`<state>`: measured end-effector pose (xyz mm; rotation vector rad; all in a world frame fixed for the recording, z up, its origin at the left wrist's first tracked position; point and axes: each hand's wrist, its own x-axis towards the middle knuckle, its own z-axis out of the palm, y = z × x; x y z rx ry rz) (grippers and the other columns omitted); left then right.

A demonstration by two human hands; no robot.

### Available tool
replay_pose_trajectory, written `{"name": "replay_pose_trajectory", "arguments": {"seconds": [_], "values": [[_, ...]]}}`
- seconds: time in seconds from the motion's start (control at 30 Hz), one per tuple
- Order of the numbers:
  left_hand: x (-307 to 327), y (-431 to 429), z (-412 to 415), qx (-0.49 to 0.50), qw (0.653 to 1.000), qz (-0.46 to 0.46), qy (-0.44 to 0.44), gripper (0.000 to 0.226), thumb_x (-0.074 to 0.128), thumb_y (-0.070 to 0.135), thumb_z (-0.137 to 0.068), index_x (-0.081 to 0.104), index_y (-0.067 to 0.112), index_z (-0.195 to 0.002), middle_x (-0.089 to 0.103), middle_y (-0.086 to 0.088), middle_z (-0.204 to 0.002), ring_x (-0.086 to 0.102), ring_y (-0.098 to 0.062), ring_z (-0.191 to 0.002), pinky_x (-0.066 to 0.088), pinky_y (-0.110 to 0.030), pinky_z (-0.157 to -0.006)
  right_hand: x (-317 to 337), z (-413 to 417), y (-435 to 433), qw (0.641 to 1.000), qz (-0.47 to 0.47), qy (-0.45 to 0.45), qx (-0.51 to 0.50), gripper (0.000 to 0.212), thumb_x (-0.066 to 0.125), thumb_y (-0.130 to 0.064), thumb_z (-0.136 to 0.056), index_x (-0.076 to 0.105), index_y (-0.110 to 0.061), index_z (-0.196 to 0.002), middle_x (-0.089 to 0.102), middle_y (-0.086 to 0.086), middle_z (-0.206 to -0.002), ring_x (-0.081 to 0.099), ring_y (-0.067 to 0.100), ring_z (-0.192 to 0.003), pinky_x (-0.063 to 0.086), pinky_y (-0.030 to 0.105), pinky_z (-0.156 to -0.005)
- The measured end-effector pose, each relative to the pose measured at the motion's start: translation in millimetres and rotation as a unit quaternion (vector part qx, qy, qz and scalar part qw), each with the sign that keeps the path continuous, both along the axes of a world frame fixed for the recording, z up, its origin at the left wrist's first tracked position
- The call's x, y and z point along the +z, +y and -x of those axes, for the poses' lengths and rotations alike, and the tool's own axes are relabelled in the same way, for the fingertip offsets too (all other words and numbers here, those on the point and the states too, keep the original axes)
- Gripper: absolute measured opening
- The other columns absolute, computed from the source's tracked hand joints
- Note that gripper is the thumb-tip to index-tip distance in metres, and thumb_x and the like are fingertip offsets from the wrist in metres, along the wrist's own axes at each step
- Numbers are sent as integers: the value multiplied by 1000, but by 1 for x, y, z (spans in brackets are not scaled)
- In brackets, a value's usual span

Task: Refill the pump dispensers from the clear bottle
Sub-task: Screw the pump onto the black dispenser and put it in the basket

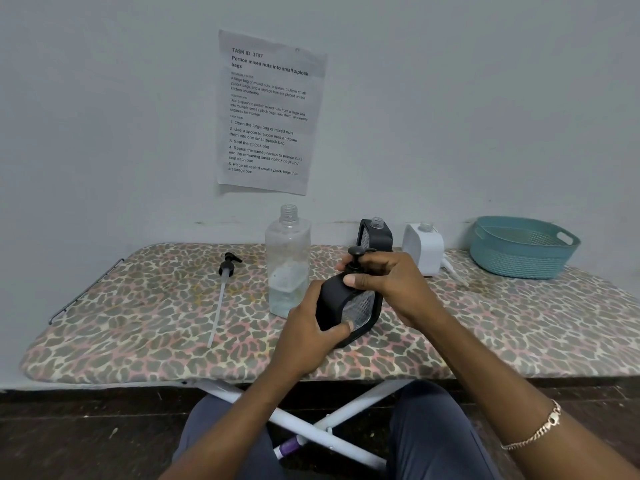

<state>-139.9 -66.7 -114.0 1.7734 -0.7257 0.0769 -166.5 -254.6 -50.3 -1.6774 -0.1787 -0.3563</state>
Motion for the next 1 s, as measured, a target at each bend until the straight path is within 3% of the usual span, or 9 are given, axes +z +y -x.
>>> {"name": "replay_pose_trajectory", "arguments": {"seconds": [0.17, 0.3, 0.53, 0.7, 0.87, 1.0], "values": [[-1, 0, 0, 1, 1000, -2, 0, 51, 80, 18, -88, 55, 30, -131, 72, 15, -107, 72, -4, -97, 59, -28, -81, -3, 1, 9, 998, -58, -5, -18, 32, 83, 7, -78, 77, -6, -106, 80, 13, -106, 76, 26, -106, 60, 38, -95], [-1, 0, -1, 0, 1000, -1, 1, 52, 80, 20, -88, 55, 31, -132, 73, 12, -108, 72, -6, -97, 61, -33, -82, -6, 0, 10, 997, -65, -17, -31, 25, 86, 6, -75, 71, -10, -86, 79, 15, -103, 76, 31, -104, 60, 42, -93], [-1, 0, -1, 2, 1000, -3, -5, 51, 80, 19, -88, 55, 31, -130, 72, 11, -106, 72, -6, -95, 60, -31, -80, -11, -1, 11, 998, -41, -35, -36, 38, 88, 1, -77, 54, -4, -91, 78, 14, -101, 75, 29, -103, 60, 44, -94], [-1, 0, -1, 6, 1000, -8, -5, 50, 80, 20, -88, 54, 32, -129, 72, 12, -106, 71, -5, -95, 60, -34, -81, -3, 1, 1, 1000, -8, -9, 24, 31, 77, -4, -90, 70, -8, -119, 77, 11, -110, 72, 27, -111, 57, 35, -100], [-2, -1, -2, 4, 1000, -6, -3, 51, 80, 19, -87, 55, 31, -129, 72, 12, -107, 72, -6, -97, 60, -36, -83, -3, 1, 0, 1000, 7, -6, 13, 20, 76, -3, -90, 78, -7, -110, 79, 5, -111, 73, 21, -109, 57, 35, -99], [-2, 0, -2, 5, 1000, -6, -2, 51, 80, 19, -86, 55, 31, -129, 72, 10, -107, 72, -7, -96, 60, -39, -83, -4, 0, 1, 1000, -9, -18, 4, 14, 79, 1, -85, 78, -7, -97, 78, 11, -105, 74, 25, -103, 58, 42, -98]]}}
